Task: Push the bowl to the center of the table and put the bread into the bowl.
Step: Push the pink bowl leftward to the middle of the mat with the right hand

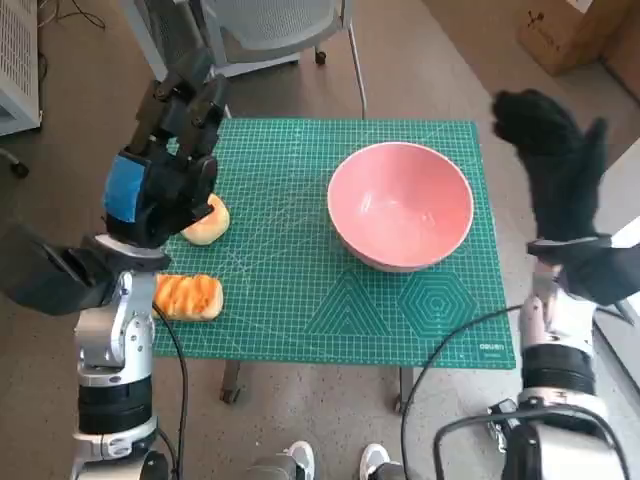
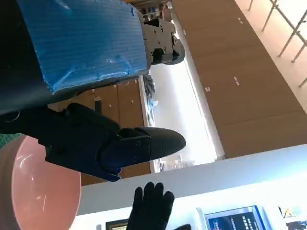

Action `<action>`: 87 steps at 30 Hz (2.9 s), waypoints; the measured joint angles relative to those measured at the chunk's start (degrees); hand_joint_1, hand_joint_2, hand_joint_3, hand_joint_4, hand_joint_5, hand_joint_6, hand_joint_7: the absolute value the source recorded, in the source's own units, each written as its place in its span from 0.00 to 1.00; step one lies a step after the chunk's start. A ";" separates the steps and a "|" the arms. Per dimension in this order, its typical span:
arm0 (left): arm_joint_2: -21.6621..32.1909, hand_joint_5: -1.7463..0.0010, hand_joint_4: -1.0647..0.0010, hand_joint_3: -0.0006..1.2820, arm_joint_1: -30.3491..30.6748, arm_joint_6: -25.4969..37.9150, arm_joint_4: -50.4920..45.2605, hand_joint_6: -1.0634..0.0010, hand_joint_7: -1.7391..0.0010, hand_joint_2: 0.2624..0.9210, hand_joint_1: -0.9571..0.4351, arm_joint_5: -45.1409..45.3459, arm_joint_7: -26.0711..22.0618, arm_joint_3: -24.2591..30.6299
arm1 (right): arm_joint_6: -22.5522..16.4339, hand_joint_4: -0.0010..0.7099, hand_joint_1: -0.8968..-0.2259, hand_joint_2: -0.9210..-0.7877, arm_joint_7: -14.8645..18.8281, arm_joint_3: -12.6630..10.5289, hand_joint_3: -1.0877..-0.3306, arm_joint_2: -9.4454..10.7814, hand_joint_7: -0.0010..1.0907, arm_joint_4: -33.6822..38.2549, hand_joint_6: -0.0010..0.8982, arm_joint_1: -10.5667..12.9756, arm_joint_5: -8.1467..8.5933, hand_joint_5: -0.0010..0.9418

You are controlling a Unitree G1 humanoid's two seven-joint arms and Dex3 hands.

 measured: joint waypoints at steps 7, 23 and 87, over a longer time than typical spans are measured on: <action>-0.20 1.00 0.98 0.40 0.03 -0.21 0.02 1.00 0.78 1.00 0.18 0.29 0.09 -0.25 | 0.82 0.22 0.48 0.00 -5.18 -0.01 0.45 -0.29 0.01 7.85 0.34 -0.82 -2.72 0.00; -0.25 1.00 0.98 0.40 0.72 -0.21 0.01 1.00 0.77 1.00 0.18 0.29 0.51 -0.36 | 11.08 0.19 0.51 0.00 -6.82 -0.23 0.47 0.16 0.01 14.30 0.33 -0.87 -4.11 0.02; 0.57 0.99 0.94 0.34 6.64 -1.70 -3.11 1.00 0.76 1.00 0.17 0.51 3.57 2.65 | 20.41 0.29 0.43 0.00 -8.42 3.39 0.41 15.37 0.02 15.03 0.37 -8.28 -7.69 0.01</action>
